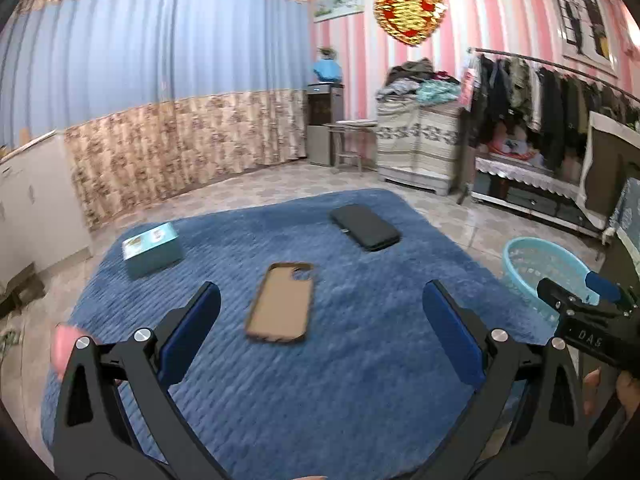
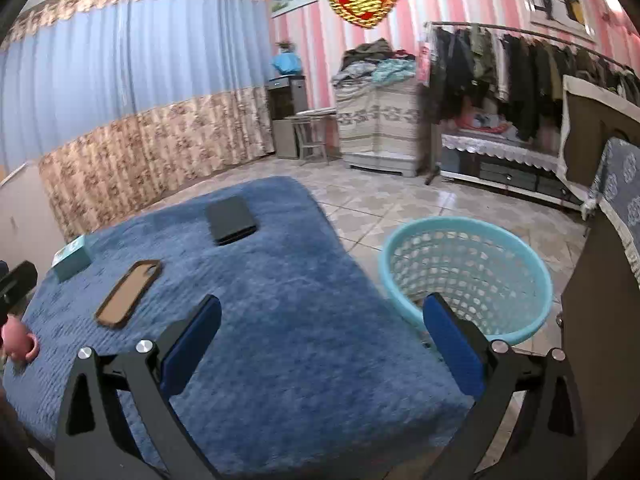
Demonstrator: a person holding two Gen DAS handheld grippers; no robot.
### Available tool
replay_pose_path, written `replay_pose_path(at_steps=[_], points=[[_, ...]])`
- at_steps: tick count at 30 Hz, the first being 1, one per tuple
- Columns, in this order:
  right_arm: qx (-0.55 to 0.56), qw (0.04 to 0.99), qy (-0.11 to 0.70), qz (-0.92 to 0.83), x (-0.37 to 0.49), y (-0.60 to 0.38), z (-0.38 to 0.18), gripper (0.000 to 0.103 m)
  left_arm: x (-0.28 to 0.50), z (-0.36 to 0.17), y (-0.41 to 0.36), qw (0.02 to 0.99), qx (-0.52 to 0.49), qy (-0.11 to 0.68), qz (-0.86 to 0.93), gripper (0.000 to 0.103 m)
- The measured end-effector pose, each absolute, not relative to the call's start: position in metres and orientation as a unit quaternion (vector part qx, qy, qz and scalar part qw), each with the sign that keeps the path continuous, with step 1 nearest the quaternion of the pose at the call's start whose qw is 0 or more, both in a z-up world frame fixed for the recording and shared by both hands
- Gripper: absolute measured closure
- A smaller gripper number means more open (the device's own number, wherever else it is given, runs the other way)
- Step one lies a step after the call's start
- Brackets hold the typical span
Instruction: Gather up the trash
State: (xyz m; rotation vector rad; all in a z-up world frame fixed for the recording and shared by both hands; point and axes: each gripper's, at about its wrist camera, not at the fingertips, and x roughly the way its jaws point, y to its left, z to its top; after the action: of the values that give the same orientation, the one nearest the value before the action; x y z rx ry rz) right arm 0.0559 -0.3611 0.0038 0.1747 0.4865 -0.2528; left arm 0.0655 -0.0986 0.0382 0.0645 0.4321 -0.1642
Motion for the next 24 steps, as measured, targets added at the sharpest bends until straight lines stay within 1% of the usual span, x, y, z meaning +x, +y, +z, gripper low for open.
replay_pose_path(at_steps=[7,13,24], points=[[0.065,0.968,0.225,-0.092,0.044,-0.31,0.007,0.004,0.048,0.025,-0.057,0.977,0.002,0.207,-0.043,0.005],[0.021,0.975,0.207,-0.072,0.032,-0.272,0.014,0.004,0.039,0.024,-0.042,0.98,-0.018,0.197,-0.035,0.005],[0.015,0.98,0.188,-0.066,0.023,-0.263,0.03,0.004,0.032,0.032,-0.043,0.983,-0.023,0.181,-0.033,0.005]])
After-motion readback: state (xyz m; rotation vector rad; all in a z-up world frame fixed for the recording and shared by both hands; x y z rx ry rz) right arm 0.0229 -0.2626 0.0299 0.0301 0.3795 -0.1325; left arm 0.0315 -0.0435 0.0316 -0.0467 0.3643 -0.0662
